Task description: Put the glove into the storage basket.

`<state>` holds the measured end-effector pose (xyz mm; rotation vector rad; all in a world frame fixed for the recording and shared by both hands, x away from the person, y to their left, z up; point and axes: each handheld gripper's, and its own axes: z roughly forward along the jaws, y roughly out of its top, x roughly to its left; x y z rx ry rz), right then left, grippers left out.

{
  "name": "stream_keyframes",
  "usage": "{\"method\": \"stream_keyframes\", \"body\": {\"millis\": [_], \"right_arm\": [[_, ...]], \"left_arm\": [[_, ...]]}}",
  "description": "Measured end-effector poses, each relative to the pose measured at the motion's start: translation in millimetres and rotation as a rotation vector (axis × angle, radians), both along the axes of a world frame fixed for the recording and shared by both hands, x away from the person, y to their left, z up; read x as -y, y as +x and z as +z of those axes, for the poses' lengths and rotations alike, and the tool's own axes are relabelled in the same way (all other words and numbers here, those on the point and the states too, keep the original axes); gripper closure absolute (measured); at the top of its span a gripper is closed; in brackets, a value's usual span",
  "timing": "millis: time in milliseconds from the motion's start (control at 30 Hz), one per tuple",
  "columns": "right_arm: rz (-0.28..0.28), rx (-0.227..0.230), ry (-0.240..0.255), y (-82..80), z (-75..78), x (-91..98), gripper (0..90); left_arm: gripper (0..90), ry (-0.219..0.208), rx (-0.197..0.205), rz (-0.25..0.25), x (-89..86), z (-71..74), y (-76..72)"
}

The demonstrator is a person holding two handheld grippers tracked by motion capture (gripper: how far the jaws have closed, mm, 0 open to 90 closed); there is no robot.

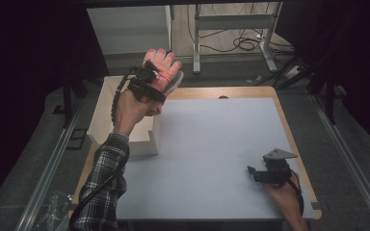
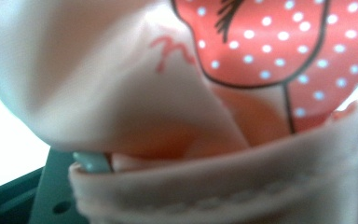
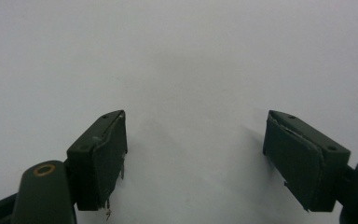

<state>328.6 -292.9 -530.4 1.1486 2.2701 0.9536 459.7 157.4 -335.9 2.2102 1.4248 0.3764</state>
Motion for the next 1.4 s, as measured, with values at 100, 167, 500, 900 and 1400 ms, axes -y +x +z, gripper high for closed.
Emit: {"method": "stream_keyframes", "body": {"millis": [100,167,500,900,1400], "right_arm": [[0.0,0.0,0.0,0.0,0.0,0.0,21.6],[0.0,0.0,-0.001,0.0,0.0,-0.1,21.6],[-0.004,0.001,-0.002,-0.1,0.0,-0.3,21.1],[-0.005,0.001,-0.002,-0.1,0.0,-0.3,21.0],[-0.005,0.002,-0.002,-0.2,0.0,-0.2,21.0]], "left_arm": [[35.2,0.01,-0.002,0.031,-13.2,-0.6,-1.1],[35.2,0.01,-0.007,0.056,-22.5,-1.4,-2.0],[35.0,0.007,-0.047,0.161,-61.9,-25.2,-0.8],[34.3,0.003,-0.088,0.207,-76.0,-76.3,9.1],[33.3,0.062,-0.209,0.206,-54.8,-132.7,35.1]]}}
